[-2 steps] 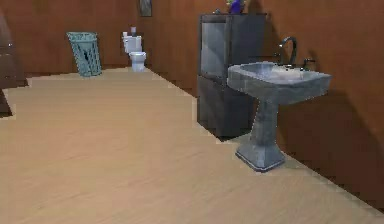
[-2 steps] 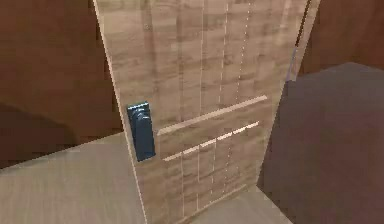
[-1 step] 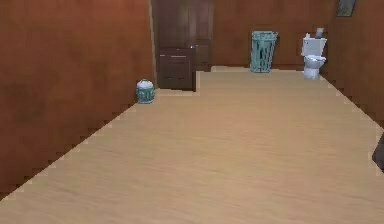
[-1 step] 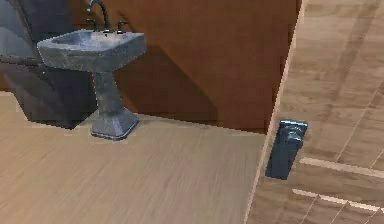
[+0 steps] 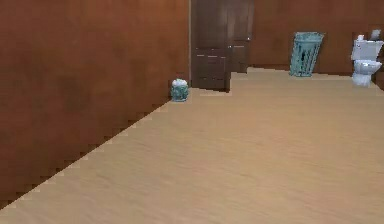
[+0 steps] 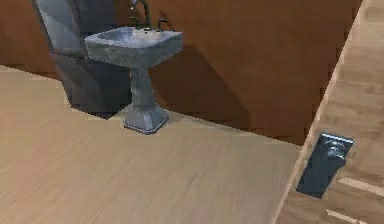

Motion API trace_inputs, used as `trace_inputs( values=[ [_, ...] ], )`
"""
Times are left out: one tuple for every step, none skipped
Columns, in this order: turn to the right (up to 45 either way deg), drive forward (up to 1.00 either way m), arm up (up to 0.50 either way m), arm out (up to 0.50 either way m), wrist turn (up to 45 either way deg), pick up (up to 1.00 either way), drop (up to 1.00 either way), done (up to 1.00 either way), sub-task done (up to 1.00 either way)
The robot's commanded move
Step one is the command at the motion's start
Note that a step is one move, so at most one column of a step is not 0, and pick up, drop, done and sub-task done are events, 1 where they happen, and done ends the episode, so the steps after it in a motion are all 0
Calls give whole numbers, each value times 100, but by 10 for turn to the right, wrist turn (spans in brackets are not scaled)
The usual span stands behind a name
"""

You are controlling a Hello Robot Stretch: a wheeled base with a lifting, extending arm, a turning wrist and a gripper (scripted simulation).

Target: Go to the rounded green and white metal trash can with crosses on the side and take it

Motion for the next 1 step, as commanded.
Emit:
trace_inputs(
  values=[
    [0,100,0,0,0,0,0,0,0]
  ],
)
